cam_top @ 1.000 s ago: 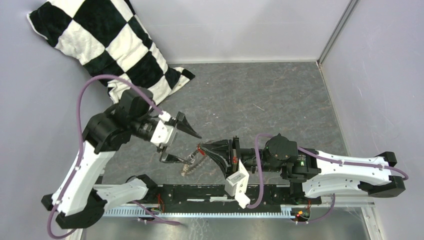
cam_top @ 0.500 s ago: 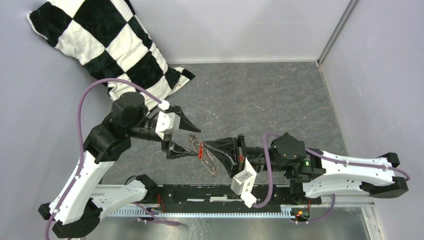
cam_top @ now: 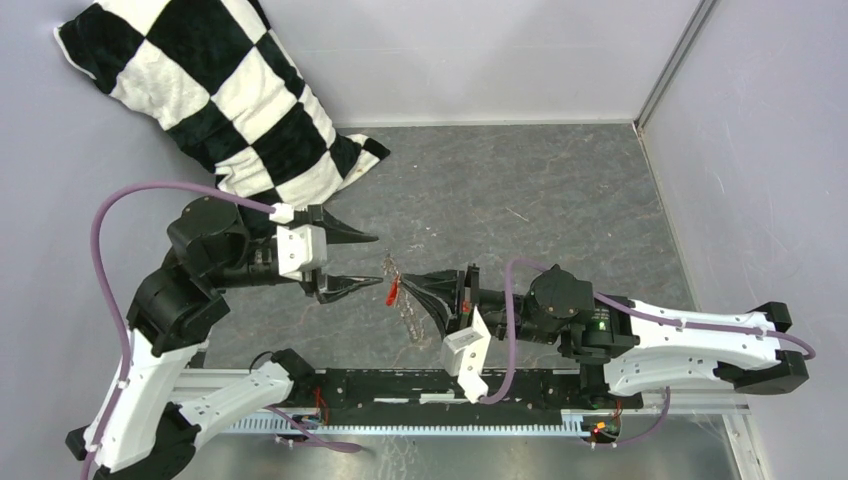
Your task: Put the keys on the keyring
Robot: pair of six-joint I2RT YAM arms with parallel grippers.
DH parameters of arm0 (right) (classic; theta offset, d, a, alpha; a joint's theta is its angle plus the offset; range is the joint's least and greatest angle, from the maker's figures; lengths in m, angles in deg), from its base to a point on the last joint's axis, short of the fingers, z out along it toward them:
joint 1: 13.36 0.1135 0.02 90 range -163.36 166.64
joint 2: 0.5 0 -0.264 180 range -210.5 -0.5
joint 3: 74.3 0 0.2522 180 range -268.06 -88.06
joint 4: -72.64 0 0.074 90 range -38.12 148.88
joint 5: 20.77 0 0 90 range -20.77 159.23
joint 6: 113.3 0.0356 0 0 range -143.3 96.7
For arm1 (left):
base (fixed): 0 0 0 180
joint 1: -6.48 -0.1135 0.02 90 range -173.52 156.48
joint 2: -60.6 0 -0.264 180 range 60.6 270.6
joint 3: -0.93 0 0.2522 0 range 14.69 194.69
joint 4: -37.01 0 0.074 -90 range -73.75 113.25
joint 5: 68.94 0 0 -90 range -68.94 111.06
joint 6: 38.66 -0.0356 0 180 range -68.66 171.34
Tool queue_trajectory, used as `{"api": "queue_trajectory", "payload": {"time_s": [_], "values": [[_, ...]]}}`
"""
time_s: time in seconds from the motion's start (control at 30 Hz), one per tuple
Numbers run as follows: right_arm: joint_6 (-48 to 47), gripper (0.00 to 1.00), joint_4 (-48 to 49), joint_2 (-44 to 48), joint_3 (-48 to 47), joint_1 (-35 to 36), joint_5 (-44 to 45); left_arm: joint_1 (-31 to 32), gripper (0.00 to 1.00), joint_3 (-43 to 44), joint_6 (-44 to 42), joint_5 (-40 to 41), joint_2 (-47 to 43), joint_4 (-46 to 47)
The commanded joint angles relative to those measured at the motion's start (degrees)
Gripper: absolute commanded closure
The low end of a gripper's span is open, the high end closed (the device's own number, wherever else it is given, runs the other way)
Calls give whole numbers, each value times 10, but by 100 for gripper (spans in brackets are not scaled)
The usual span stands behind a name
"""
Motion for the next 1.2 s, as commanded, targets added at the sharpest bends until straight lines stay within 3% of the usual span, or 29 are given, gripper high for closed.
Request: {"api": "queue_trajectory", "payload": {"time_s": [0.0,0.43,0.77,1.17], "values": [[18,99,44,-1,-29,1,31,-2,37,-12,-6,-27,2,-3],[28,99,76,-1,-10,1,37,-1,51,-108,29,63,-57,71],[33,99,80,-2,-5,0,24,-2,36,-125,46,-53,-67,57],[50,99,83,-2,4,-4,7,-3,53,-122,44,7,-68,117]]}}
